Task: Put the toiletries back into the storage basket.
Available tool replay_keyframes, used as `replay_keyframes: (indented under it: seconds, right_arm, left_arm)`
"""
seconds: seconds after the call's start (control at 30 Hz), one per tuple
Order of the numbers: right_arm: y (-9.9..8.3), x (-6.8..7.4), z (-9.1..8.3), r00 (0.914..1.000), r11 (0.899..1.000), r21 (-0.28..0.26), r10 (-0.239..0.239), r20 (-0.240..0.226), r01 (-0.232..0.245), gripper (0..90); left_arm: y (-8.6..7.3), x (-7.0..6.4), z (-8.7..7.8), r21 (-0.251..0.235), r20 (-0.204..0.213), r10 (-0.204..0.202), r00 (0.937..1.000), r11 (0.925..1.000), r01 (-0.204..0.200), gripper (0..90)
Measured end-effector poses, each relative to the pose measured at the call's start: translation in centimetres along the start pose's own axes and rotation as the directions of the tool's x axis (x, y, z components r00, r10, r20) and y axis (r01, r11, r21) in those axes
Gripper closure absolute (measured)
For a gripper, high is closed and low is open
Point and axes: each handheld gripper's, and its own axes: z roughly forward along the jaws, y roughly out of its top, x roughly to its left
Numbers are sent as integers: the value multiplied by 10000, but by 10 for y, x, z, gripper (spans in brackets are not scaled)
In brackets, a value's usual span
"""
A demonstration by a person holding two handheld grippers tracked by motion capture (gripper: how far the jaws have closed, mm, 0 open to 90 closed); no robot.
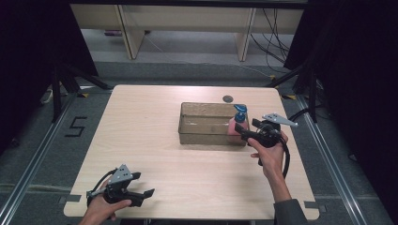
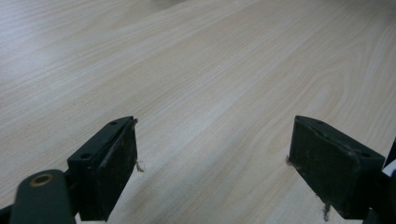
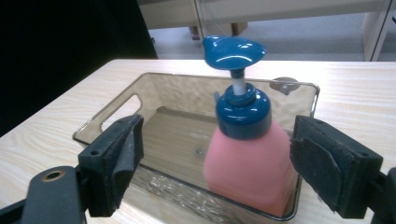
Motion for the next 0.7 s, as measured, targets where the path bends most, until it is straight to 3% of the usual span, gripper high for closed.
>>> replay_keyframes:
  seconds: [0.1, 0.17, 0.2, 0.27, 0.3, 0.37, 0.4, 0.53, 0.6, 0.63, 0.7]
  right_arm:
    - [0, 1, -2, 9997, 9997, -16, -264, 17, 264, 183]
    - [-2, 5, -2, 9998, 10000, -58, 12, -186, -13, 183]
    - [-2, 5, -2, 9996, 9996, -108, -278, -113, 277, 183]
    - [-3, 9, -3, 9995, 9998, -37, -192, -241, 191, 183]
    - [-3, 9, -3, 9989, 9990, -48, -452, -151, 451, 184]
    - [-4, 14, -5, 9998, 9998, 198, 26, -198, -22, 184]
    - [-5, 13, -4, 9993, 9997, 1, -261, -284, 261, 184]
    - [-6, 16, -7, 9990, 9993, 125, -344, -302, 348, 184]
    - [-8, 16, -5, 9976, 9982, -104, -602, -345, 598, 183]
    - [-8, 18, -6, 9983, 9993, -62, -369, -452, 367, 182]
    - [-9, 20, -7, 9980, 9992, 110, -386, -492, 392, 182]
  left_arm:
    - [0, 0, 0, 47, 37, 0, 10000, 10000, 0, 148]
    - [0, 0, 0, 79, 17, 13, 10000, 10000, -13, 148]
    - [0, 0, 1, 60, 43, -13, 10000, 10000, 13, 148]
    - [0, 0, 0, 82, 42, 50, 10000, 10000, -51, 148]
    - [0, 0, 0, 77, 38, 68, 10000, 9999, -68, 148]
    - [0, 0, 0, 19, -7, -5, 10000, 10000, 5, 148]
    - [0, 0, 0, 56, 32, 6, 10000, 10000, -7, 148]
    - [0, 0, 0, 91, 48, 46, 10000, 9999, -46, 148]
    - [0, 0, 1, 63, 51, -2, 10000, 10000, 1, 148]
    - [0, 0, 0, 66, 41, -19, 10000, 10000, 19, 148]
    - [0, 0, 0, 91, 39, 51, 10000, 9999, -52, 148]
